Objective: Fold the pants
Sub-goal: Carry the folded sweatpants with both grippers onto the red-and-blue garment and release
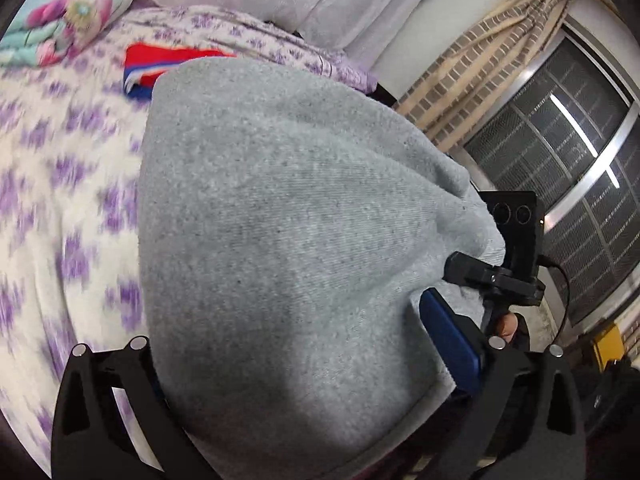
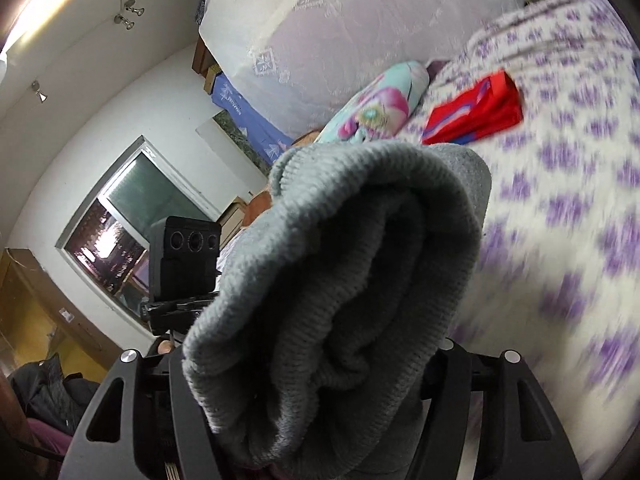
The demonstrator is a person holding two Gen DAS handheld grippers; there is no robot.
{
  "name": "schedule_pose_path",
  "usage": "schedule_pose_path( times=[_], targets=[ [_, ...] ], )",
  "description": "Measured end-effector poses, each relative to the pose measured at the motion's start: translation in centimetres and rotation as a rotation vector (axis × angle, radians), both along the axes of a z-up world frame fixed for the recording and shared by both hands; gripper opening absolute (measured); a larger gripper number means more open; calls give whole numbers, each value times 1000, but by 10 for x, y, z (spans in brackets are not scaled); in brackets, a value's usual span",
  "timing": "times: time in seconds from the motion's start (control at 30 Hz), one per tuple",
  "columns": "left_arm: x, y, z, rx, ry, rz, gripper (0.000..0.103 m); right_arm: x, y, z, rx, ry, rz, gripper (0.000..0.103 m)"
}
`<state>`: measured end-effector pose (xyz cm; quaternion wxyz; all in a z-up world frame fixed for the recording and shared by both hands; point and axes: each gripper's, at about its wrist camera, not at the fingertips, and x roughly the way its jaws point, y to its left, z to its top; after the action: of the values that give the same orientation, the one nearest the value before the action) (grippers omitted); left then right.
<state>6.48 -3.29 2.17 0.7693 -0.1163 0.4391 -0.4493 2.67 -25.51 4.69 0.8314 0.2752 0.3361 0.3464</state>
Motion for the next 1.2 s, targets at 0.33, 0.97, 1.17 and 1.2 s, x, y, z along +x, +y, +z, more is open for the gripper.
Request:
schedule_pose_path(
  times=[0.33, 0.97, 1.17, 1.2],
  targets=[
    [197, -37, 78, 0, -57, 114, 98, 231, -21, 86, -137, -30, -57, 70],
    [395, -18, -14, 9, 137, 321, 98, 354, -64, 14, -513, -156, -566, 99],
    [249, 9, 77, -12, -79, 331, 98, 200, -51, 79, -444, -256, -497, 99],
    [219, 11, 92, -30, -121, 320, 98, 165, -46, 93, -423, -288, -474, 99]
  ],
)
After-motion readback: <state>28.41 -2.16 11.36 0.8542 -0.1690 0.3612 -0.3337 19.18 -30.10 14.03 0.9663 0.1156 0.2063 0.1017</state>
